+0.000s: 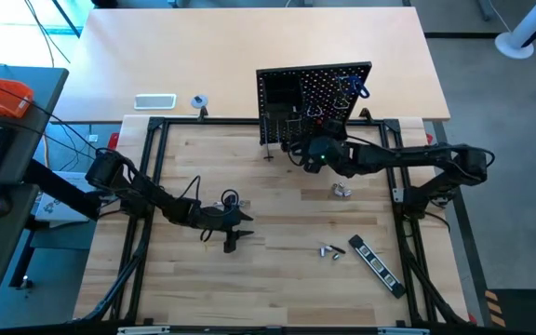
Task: Hang tools onto peg board
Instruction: Hang the black clamp on the peg board, then hang the silver wrench on the peg board
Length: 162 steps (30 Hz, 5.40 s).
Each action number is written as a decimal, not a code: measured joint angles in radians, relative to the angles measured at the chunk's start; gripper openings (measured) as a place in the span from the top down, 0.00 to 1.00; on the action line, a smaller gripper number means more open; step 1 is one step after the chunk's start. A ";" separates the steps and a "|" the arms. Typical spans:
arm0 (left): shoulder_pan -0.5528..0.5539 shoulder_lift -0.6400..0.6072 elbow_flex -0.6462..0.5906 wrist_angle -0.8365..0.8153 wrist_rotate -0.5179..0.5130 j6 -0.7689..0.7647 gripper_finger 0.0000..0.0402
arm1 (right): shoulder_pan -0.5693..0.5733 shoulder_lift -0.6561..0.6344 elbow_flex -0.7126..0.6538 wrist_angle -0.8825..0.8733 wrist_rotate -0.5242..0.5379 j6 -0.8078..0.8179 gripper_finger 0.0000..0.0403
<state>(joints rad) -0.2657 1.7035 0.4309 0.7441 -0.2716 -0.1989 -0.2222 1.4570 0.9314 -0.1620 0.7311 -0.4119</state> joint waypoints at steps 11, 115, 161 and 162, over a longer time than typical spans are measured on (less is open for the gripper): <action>0.000 0.000 0.000 -0.006 0.000 0.000 0.50 | 0.038 -0.004 0.000 0.005 0.007 -0.015 0.60; 0.000 -0.188 0.001 -0.271 0.113 -0.010 0.50 | 0.919 -0.163 0.000 -0.747 -0.324 1.367 0.53; 0.282 -0.409 -0.122 -0.782 0.274 0.131 0.89 | 1.146 -0.055 0.000 -0.828 -0.258 1.714 0.53; 0.282 -0.409 -0.123 -0.775 0.278 0.135 0.93 | 1.146 -0.055 0.000 -0.826 -0.253 1.714 0.53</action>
<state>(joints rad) 0.0158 1.2948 0.3083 -0.0311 0.0062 -0.0643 0.9237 1.4021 0.9318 -0.9878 0.4783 1.3018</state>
